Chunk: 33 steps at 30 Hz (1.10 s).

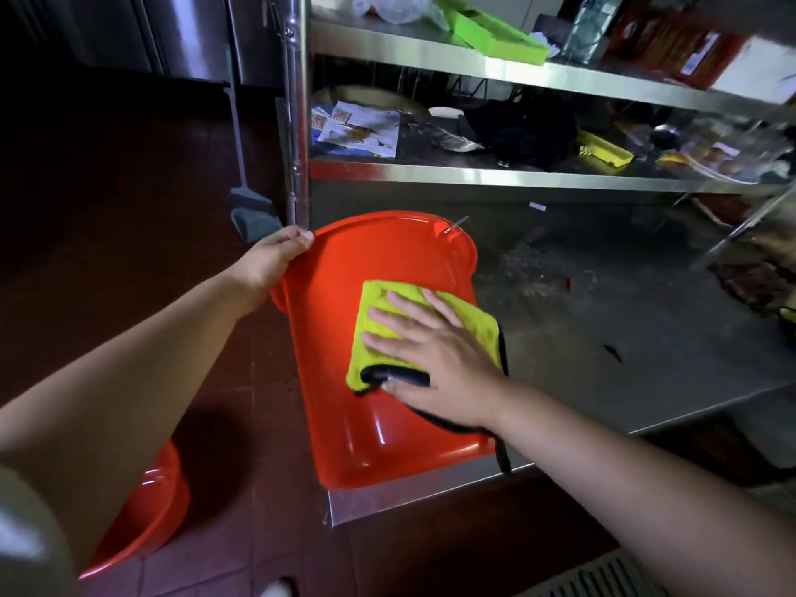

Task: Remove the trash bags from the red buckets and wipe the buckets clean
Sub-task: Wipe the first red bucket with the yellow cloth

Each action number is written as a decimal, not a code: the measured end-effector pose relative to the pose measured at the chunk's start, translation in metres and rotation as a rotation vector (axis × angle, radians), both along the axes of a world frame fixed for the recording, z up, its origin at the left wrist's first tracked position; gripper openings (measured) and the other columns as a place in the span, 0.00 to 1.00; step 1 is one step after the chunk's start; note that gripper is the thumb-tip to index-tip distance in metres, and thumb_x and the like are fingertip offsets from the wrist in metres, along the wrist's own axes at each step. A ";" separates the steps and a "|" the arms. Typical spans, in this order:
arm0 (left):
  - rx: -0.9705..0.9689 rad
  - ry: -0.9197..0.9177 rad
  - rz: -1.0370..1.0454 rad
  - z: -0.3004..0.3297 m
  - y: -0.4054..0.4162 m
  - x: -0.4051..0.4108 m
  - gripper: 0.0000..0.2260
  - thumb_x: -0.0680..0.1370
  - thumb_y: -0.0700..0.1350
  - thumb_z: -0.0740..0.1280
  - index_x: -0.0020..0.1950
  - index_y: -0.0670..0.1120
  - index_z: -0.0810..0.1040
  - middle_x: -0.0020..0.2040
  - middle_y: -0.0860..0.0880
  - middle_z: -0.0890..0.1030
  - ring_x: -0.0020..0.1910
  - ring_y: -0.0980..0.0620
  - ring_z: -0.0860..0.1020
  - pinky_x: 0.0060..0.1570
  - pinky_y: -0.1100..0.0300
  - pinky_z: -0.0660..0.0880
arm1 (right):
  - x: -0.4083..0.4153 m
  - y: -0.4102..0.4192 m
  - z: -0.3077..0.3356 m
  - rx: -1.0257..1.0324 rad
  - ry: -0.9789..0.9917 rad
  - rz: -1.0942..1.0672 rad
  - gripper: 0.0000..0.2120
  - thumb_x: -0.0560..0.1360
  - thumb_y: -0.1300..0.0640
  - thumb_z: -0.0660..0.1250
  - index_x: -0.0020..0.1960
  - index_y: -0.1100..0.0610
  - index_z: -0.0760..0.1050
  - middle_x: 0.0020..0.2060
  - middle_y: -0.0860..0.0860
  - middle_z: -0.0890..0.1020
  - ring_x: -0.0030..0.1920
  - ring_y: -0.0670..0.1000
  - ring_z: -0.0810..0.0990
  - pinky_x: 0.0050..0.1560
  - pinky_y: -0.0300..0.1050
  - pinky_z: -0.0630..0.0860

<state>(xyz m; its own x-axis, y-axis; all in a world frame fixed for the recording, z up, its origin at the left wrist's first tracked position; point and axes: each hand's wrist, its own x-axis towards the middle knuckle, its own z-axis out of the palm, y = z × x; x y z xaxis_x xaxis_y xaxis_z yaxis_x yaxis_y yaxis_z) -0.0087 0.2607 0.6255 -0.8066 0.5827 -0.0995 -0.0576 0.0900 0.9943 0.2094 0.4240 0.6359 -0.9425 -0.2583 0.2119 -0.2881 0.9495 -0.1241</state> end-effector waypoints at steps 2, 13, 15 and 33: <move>0.001 0.028 0.067 0.005 0.005 0.003 0.12 0.80 0.38 0.59 0.39 0.50 0.73 0.31 0.54 0.75 0.29 0.59 0.72 0.32 0.65 0.68 | 0.031 -0.004 -0.010 -0.021 -0.002 0.027 0.24 0.74 0.44 0.65 0.70 0.45 0.69 0.73 0.43 0.65 0.76 0.46 0.52 0.75 0.57 0.46; -0.388 0.342 0.094 0.031 0.074 0.011 0.20 0.80 0.58 0.56 0.70 0.53 0.70 0.72 0.48 0.69 0.73 0.44 0.62 0.73 0.51 0.51 | 0.013 -0.007 -0.009 0.098 -0.005 0.174 0.23 0.71 0.44 0.67 0.65 0.46 0.73 0.68 0.43 0.71 0.75 0.48 0.58 0.74 0.54 0.49; -0.391 0.366 0.101 0.027 0.074 0.006 0.19 0.80 0.57 0.56 0.69 0.52 0.71 0.71 0.47 0.70 0.72 0.45 0.64 0.73 0.51 0.52 | -0.007 0.003 -0.005 0.073 0.009 0.140 0.23 0.71 0.46 0.68 0.65 0.45 0.73 0.69 0.44 0.71 0.74 0.47 0.59 0.74 0.54 0.50; -0.123 0.128 0.079 0.009 0.042 -0.010 0.08 0.81 0.49 0.59 0.48 0.53 0.77 0.48 0.54 0.79 0.47 0.60 0.76 0.44 0.70 0.71 | 0.007 -0.001 -0.010 0.003 0.063 -0.013 0.24 0.76 0.40 0.61 0.71 0.44 0.68 0.73 0.45 0.64 0.76 0.49 0.53 0.74 0.59 0.49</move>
<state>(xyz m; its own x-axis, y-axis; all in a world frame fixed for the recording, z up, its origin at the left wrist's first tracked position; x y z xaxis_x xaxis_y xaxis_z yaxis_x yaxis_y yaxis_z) -0.0183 0.3022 0.6349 -0.8602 0.5064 -0.0596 0.0569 0.2114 0.9757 0.2168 0.4231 0.6258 -0.9306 -0.2469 0.2701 -0.2830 0.9535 -0.1034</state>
